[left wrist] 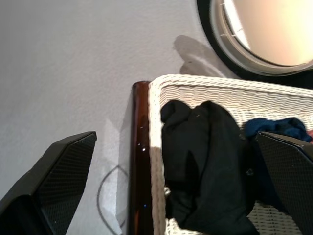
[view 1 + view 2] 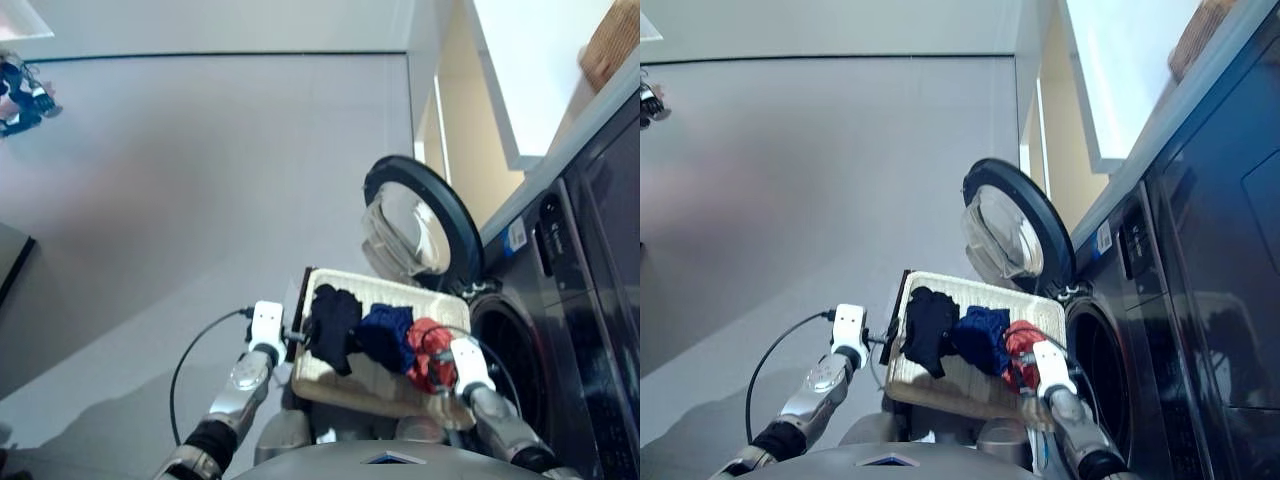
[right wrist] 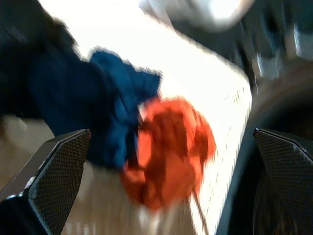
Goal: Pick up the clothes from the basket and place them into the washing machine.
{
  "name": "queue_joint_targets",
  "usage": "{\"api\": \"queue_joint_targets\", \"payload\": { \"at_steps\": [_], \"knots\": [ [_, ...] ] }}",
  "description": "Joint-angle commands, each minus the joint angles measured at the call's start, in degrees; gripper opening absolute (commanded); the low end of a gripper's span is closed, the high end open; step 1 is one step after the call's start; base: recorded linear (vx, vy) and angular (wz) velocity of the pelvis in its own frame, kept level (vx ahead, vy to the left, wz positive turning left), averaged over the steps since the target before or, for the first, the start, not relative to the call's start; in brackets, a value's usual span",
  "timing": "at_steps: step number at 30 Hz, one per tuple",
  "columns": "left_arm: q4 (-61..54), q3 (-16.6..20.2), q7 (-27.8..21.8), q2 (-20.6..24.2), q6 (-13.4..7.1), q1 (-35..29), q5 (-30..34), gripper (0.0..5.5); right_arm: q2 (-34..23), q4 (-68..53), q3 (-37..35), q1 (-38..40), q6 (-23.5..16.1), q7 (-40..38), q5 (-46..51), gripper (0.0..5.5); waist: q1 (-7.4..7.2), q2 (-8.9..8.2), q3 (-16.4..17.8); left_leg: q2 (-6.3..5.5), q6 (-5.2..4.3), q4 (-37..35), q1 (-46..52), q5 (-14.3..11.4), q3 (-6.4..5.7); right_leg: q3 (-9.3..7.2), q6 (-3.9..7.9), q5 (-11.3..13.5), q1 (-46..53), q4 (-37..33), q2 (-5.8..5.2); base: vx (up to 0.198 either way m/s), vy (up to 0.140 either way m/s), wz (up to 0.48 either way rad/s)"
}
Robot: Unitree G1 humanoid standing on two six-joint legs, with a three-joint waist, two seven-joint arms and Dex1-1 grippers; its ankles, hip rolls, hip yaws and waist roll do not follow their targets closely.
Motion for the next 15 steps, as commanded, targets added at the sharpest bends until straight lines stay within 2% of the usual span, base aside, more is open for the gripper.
{"api": "queue_joint_targets", "payload": {
  "at_steps": [1,7,8,9,11,13,15],
  "knots": [
    [-1.78,-0.91,2.03,1.86,-2.46,-6.17,1.60,5.50,-0.53,-8.62,0.31,-5.91,-3.94,-2.07,-1.16,5.50,-0.22,-3.41,2.93,-0.61,-0.33,-0.20,2.00,-3.42,3.87,2.44,1.39,3.52,-4.93,1.37,-2.28,0.000,0.000,0.000],
    [-0.46,-2.45,4.71,0.98,-2.15,-9.88,2.27,5.50,0.51,-15.32,0.57,-8.86,-4.55,-4.06,0.75,5.50,-0.29,-3.99,4.78,0.18,-0.43,-0.20,0.30,-2.69,3.47,2.78,0.88,2.69,-7.34,3.38,-1.47,0.000,0.000,0.000],
    [-0.51,-3.06,5.82,0.89,-2.14,-11.22,2.45,5.50,0.70,-18.69,1.72,-10.74,-4.95,-4.22,1.79,5.50,-0.10,-4.42,6.45,0.51,-0.28,0.45,-0.44,-2.01,3.56,3.55,0.49,2.10,-8.65,5.02,-1.28,0.000,0.000,0.000],
    [-0.48,-3.05,5.82,0.89,-2.14,-11.29,2.45,5.50,0.69,-18.73,1.70,-10.77,-4.91,-4.22,1.80,5.50,-0.04,-4.44,6.48,0.51,-0.28,0.47,-0.47,-2.00,3.63,3.64,0.48,2.02,-8.79,5.20,-1.30,-0.074,-0.046,-0.011],
    [0.29,-4.02,7.67,0.43,-2.56,-14.34,2.88,5.50,0.72,-22.06,3.65,-13.99,-5.75,-5.17,2.19,5.50,-0.06,-5.54,9.48,0.83,-0.71,8.79,-6.46,-4.08,3.33,5.02,-0.13,1.19,-12.63,9.20,-1.60,-0.120,-0.064,0.004],
    [0.19,-4.25,8.24,0.38,-2.75,-15.39,2.98,5.50,0.82,-23.39,4.19,-15.29,-5.93,-5.58,2.24,5.50,-0.07,-5.75,9.94,1.04,-0.96,11.83,-9.14,-5.00,3.09,5.30,-0.29,0.60,-14.71,11.23,-1.65,-0.081,-0.035,0.132],
    [-0.48,-4.25,9.96,0.22,-2.87,-16.83,2.50,5.50,0.86,-28.00,5.89,-18.13,-5.76,-5.90,0.94,5.50,-0.35,-5.84,10.97,1.28,-0.72,14.54,-11.64,-6.64,2.35,6.43,-0.61,-1.07,-18.90,16.62,-0.79,0.000,0.000,0.000]
  ]
}}
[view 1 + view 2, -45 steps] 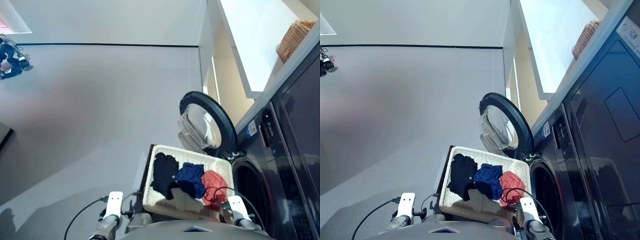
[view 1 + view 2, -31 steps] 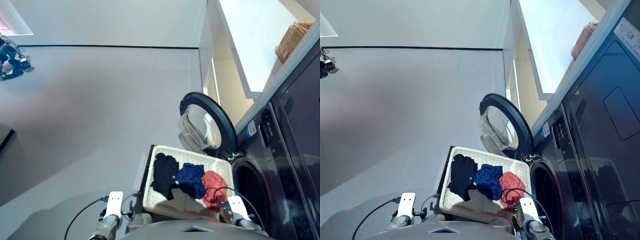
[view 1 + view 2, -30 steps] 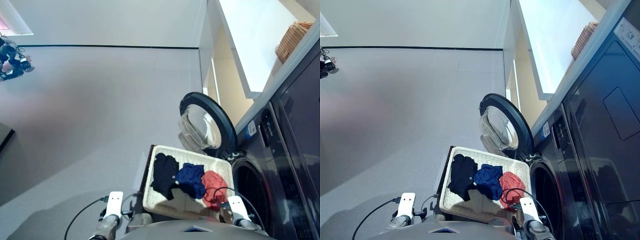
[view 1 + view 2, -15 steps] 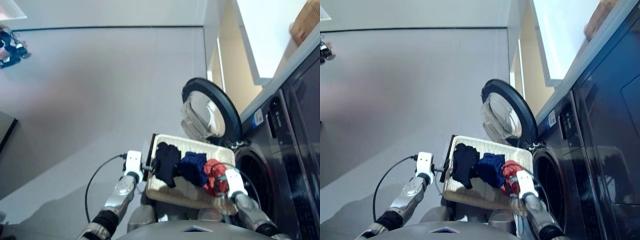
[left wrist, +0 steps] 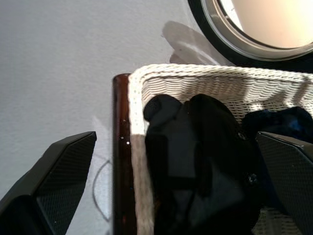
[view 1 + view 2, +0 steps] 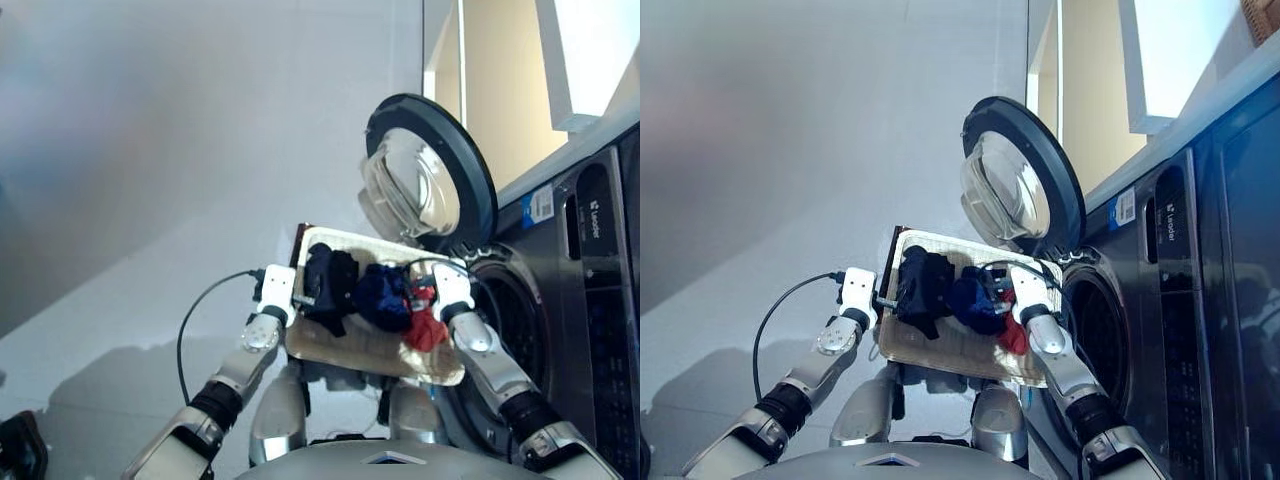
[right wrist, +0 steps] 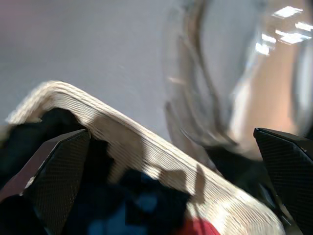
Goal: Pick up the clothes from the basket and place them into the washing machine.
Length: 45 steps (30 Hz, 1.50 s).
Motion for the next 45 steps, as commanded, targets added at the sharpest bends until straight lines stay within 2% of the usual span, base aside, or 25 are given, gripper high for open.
{"api": "queue_joint_targets", "payload": {
  "at_steps": [1,3,4,7,11,20,31,37,41,45],
  "knots": [
    [-0.92,0.46,2.25,-0.03,-2.89,-0.71,1.49,5.50,0.13,-11.12,1.65,-2.04,-3.69,-1.02,0.16,5.50,-0.31,-3.03,-0.45,0.85,-1.05,8.51,0.25,-7.67,1.09,4.71,-0.10,1.05,-6.84,8.00,-0.87,0.000,0.000,0.000],
    [0.39,0.38,4.31,-0.68,-2.89,-3.13,1.47,5.50,0.91,-13.00,3.42,-5.33,-3.78,-2.39,-1.24,5.50,-0.80,-3.23,0.90,0.73,-1.07,11.55,-3.10,-8.75,0.78,5.75,0.01,0.37,-10.76,11.73,-0.54,-0.081,0.010,0.028],
    [0.45,0.42,4.31,-0.69,-2.91,-3.20,1.47,5.50,0.92,-12.95,3.46,-5.43,-3.79,-2.42,-1.25,5.50,-0.85,-3.23,0.74,0.74,-1.07,11.79,-3.46,-8.85,0.76,5.77,0.01,0.31,-11.09,11.91,-0.55,-0.108,0.012,0.057],
    [1.79,1.06,7.64,-0.63,-3.45,-6.39,2.66,5.50,3.42,-11.86,6.68,-10.82,-4.22,-4.69,-2.77,5.50,-1.03,-3.64,2.47,1.03,-0.70,15.65,-7.78,-9.99,0.81,7.27,-0.26,-0.32,-15.83,15.30,-0.06,-0.085,0.021,-0.001],
    [2.82,1.57,9.33,-0.53,-3.66,-8.90,1.97,5.50,5.25,-11.58,9.14,-14.88,-4.50,-5.24,-2.93,5.50,-1.30,-4.30,3.17,1.16,-0.47,17.89,-11.56,-10.53,0.79,8.07,-0.38,-0.54,-19.90,17.16,0.23,-0.069,0.006,-0.059],
    [7.12,1.67,12.92,-2.53,-3.63,-16.34,1.07,5.50,8.23,-12.22,13.16,-22.73,-5.35,-6.74,-2.75,5.50,-2.25,-5.01,3.17,1.42,-0.41,21.21,-20.60,-11.16,0.46,8.59,-0.79,-0.72,-28.87,19.74,0.61,-0.035,-0.001,-0.010],
    [11.72,0.94,13.83,-3.01,-4.04,-24.22,-1.61,5.50,9.80,-13.35,16.07,-28.19,-6.26,-6.55,-0.58,5.50,-3.61,-5.75,3.17,1.38,-0.48,23.90,-28.72,-11.09,-0.23,9.08,-1.06,-0.37,-36.49,21.56,1.25,0.000,0.000,0.000],
    [14.98,1.87,14.61,-2.65,-3.82,-27.92,-2.84,5.50,9.61,-15.45,16.94,-28.89,-6.93,-5.99,1.35,5.50,-4.50,-6.05,3.17,1.31,-0.57,24.84,-31.29,-11.09,-0.65,9.15,-1.33,-0.27,-38.80,22.08,1.34,0.000,0.000,0.000],
    [20.05,3.50,17.10,-2.75,-3.18,-31.69,-2.99,5.50,8.63,-18.56,18.35,-27.97,-7.52,-4.98,2.86,5.50,-5.47,-6.72,3.17,1.25,-0.83,25.35,-33.04,-10.77,-1.00,9.35,-1.53,-0.08,-40.23,22.27,1.53,0.000,0.000,0.000],
    [21.87,4.21,17.71,-2.74,-3.37,-33.08,-4.69,5.50,7.99,-20.18,18.96,-27.08,-7.89,-4.39,4.52,5.50,-5.58,-7.00,3.17,1.21,-0.81,25.23,-33.38,-10.62,-1.15,9.41,-1.67,0.13,-40.60,22.11,1.67,0.000,0.000,0.000]
  ]
}}
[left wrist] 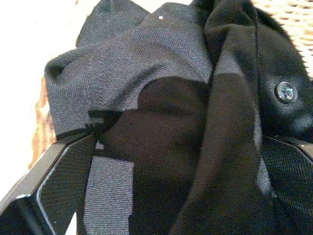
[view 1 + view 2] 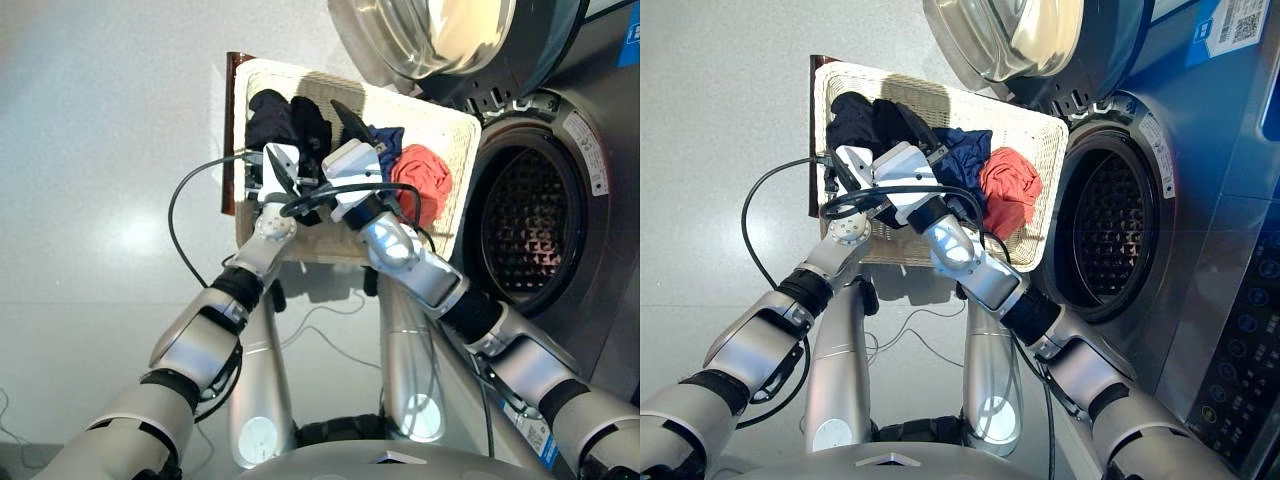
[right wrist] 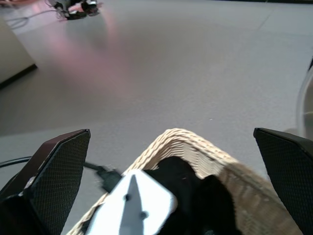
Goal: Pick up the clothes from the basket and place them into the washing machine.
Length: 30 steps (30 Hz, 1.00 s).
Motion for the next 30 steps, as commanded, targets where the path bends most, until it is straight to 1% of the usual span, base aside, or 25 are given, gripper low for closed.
{"api": "queue_joint_targets", "payload": {
  "at_steps": [1,6,10,14,15,16,23,25,27,29,30],
  "knots": [
    [4.98,1.57,1.49,-0.37,-1.94,-5.12,-2.53,5.50,1.53,-8.16,-0.08,-0.39,-5.29,1.41,3.43,5.50,0.50,-2.80,-0.21,0.39,-1.03,12.41,0.33,-12.52,0.10,2.07,1.17,7.75,1.96,-9.09,1.68,0.000,0.000,0.000],
    [8.86,2.25,0.52,-0.42,-1.24,-7.15,-4.49,5.50,0.85,-9.87,0.63,0.67,-5.72,2.40,5.45,5.50,0.12,-2.75,-0.21,0.32,-0.96,13.17,0.06,-12.61,-0.07,2.53,1.08,7.92,1.80,-8.89,1.90,0.000,0.000,0.000],
    [11.93,2.87,-0.24,-0.09,-0.88,-8.91,-6.35,5.50,0.63,-10.96,1.42,1.11,-6.10,2.91,7.20,5.50,-0.21,-2.97,-0.21,0.30,-0.89,13.25,0.23,-12.71,0.33,2.95,1.11,8.21,1.80,-9.09,2.07,0.000,0.000,0.000],
    [13.65,2.99,-0.60,0.22,-0.29,-10.12,-5.79,5.50,-0.13,-12.38,1.55,1.66,-6.24,3.60,8.27,5.50,-0.49,-3.04,-0.21,0.35,-0.89,13.13,0.66,-12.73,0.61,3.36,1.20,8.52,2.08,-9.55,2.14,0.000,0.000,0.000],
    [13.84,2.98,-0.60,0.24,-0.26,-10.31,-5.57,2.59,-0.39,-12.46,1.64,1.85,-6.28,3.66,8.30,5.50,-0.54,-3.04,-0.21,0.38,-0.86,13.10,0.77,-12.67,0.64,3.42,1.21,8.58,2.19,-9.67,2.15,0.000,0.000,0.000],
    [13.89,2.91,-0.46,0.11,-0.28,-10.42,-5.12,0.04,-0.56,-12.50,1.62,1.94,-6.36,3.63,8.28,5.50,-0.61,-3.04,-0.21,0.35,-0.84,12.99,0.88,-12.59,0.73,3.49,1.25,8.71,2.37,-9.87,2.19,0.000,0.000,0.000],
    [13.17,2.31,-0.36,-0.57,-0.44,-9.30,-3.40,0.00,-1.74,-12.31,1.38,3.06,-6.10,3.48,7.51,5.50,-0.57,-2.75,-0.21,-0.22,-0.77,9.83,3.51,-11.53,1.63,3.71,1.59,10.29,4.80,-13.45,1.92,0.000,0.000,0.000],
    [11.01,1.96,0.46,-0.50,-1.02,-7.44,-1.83,0.00,-2.56,-11.66,0.85,3.88,-6.02,3.10,6.83,5.50,-0.32,-2.42,-0.21,-0.58,-0.76,6.82,5.57,-10.32,2.10,3.88,1.89,11.45,6.69,-16.15,1.77,0.000,0.000,0.000],
    [8.81,1.70,1.52,-0.20,-1.43,-5.88,0.17,0.00,-3.10,-11.23,0.20,4.36,-6.02,2.55,5.77,5.50,-0.09,-2.25,-0.21,-0.79,-0.69,4.82,7.27,-9.59,2.37,3.95,2.10,11.96,8.16,-17.81,1.81,0.000,0.000,0.000],
    [5.49,1.74,2.31,-0.07,-1.93,-3.02,1.55,0.00,-4.03,-11.01,-1.10,5.43,-6.12,2.08,5.01,5.50,0.32,-1.94,-0.21,-1.14,-0.54,2.97,9.27,-8.94,2.77,3.91,2.34,12.57,10.17,-19.47,1.60,0.000,0.000,0.000],
    [3.76,1.57,2.54,-0.06,-2.19,-1.55,2.15,0.00,-4.61,-10.92,-2.10,6.11,-6.03,1.80,4.79,5.50,0.53,-1.75,-0.21,-1.34,-0.52,1.79,10.26,-8.50,2.77,3.95,2.44,12.84,11.21,-20.29,1.51,0.050,0.010,-0.082]
  ]
}}
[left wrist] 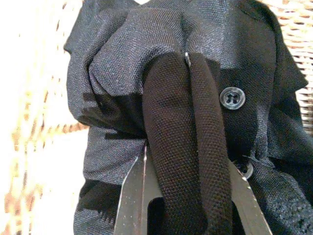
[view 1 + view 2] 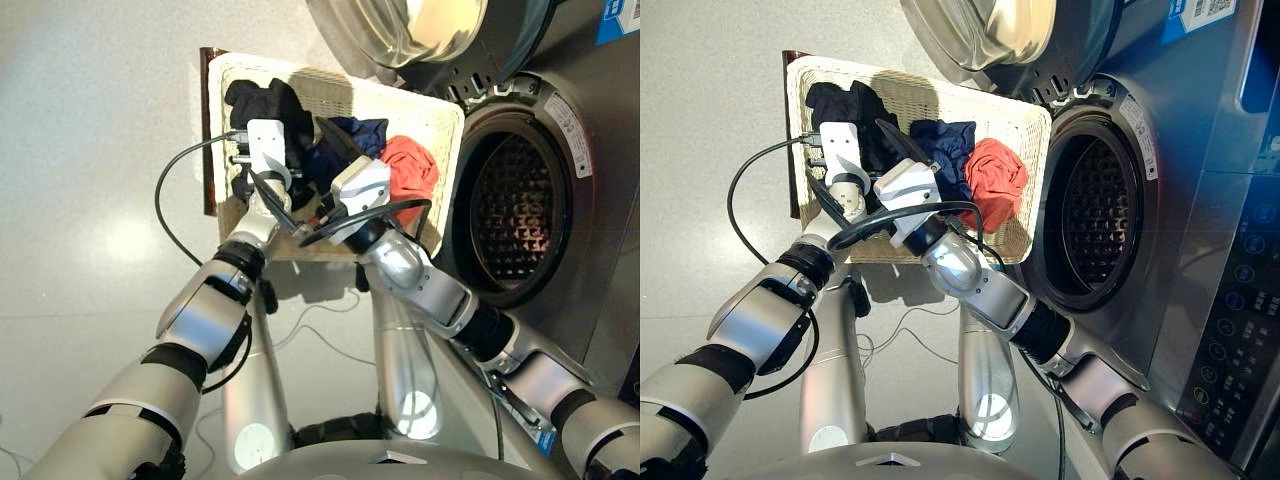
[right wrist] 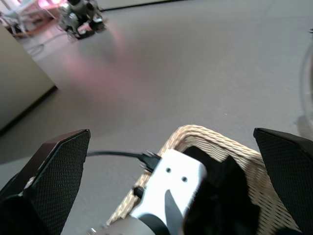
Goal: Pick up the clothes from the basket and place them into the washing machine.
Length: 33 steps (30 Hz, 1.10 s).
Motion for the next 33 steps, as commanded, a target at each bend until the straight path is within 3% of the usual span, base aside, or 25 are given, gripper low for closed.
{"api": "queue_joint_targets", "payload": {
  "at_steps": [1,10,15,18,25,30,31,33],
  "knots": [
    [-4.31,0.54,2.50,-0.04,-2.93,1.68,4.72,0.00,-0.68,-4.61,-5.02,0.65,-4.78,-1.07,-2.42,5.50,1.96,-0.81,-0.08,-1.77,-0.45,4.39,5.07,-8.97,0.71,2.08,2.25,12.06,7.67,-18.18,0.84,0.053,0.006,-0.068],
    [-28.09,2.67,2.10,3.16,-6.56,17.87,9.35,0.00,-3.47,1.19,-18.74,10.60,-3.78,-5.67,-5.02,5.50,4.13,1.47,-0.08,-3.41,-0.44,-4.33,17.14,-6.82,1.34,1.00,3.24,13.65,19.42,-25.24,-0.67,0.060,0.011,0.013],
    [-42.41,3.78,-1.40,5.96,-8.85,23.32,10.58,0.00,-1.53,10.40,-21.50,9.18,-2.96,-6.90,-2.46,5.50,6.16,2.80,-0.08,-3.66,-0.16,-5.23,20.70,-6.99,1.47,0.92,3.61,13.67,22.94,-26.21,-1.18,0.000,0.000,0.000],
    [-49.95,3.31,-5.67,7.83,-10.30,24.37,9.63,0.00,-2.02,12.17,-21.54,8.07,-1.75,-4.94,-2.18,5.50,6.75,3.54,-0.08,-3.81,-0.05,-5.04,21.63,-7.10,1.23,1.11,3.54,13.52,23.84,-26.09,-1.44,0.000,0.000,0.000],
    [-59.80,1.90,-12.78,10.25,-11.45,24.47,6.32,0.00,-3.71,9.83,-19.52,6.65,-0.37,0.08,-3.04,5.50,7.17,4.69,-1.05,-4.13,-0.14,-5.84,23.12,-7.14,1.10,1.01,3.62,13.38,25.25,-26.85,-1.78,0.000,0.000,0.000],
    [-64.90,0.04,-19.96,12.68,-10.85,24.34,2.60,0.00,-7.40,5.23,-16.68,4.68,1.76,6.12,-5.33,5.50,7.26,5.27,-3.01,-4.53,-0.20,-8.97,24.97,-6.07,1.06,0.86,4.15,14.00,26.54,-28.64,-2.28,0.011,0.004,-0.001],
    [-66.82,-1.59,-23.78,14.19,-10.45,23.64,0.51,0.00,-9.49,2.65,-15.28,3.20,2.35,8.72,-5.21,5.50,7.18,5.41,-3.42,-4.60,-0.23,-8.86,25.22,-6.06,1.24,1.01,4.24,14.03,26.65,-28.58,-2.48,0.000,0.000,0.000],
    [-67.40,-2.26,-25.36,14.67,-10.29,23.51,-0.53,0.00,-10.34,1.29,-14.68,2.12,2.56,9.89,-5.60,5.50,7.17,5.45,-3.64,-4.60,-0.24,-8.82,25.23,-6.05,1.36,1.10,4.26,14.08,26.62,-28.62,-2.54,0.000,0.000,0.000]
  ]
}}
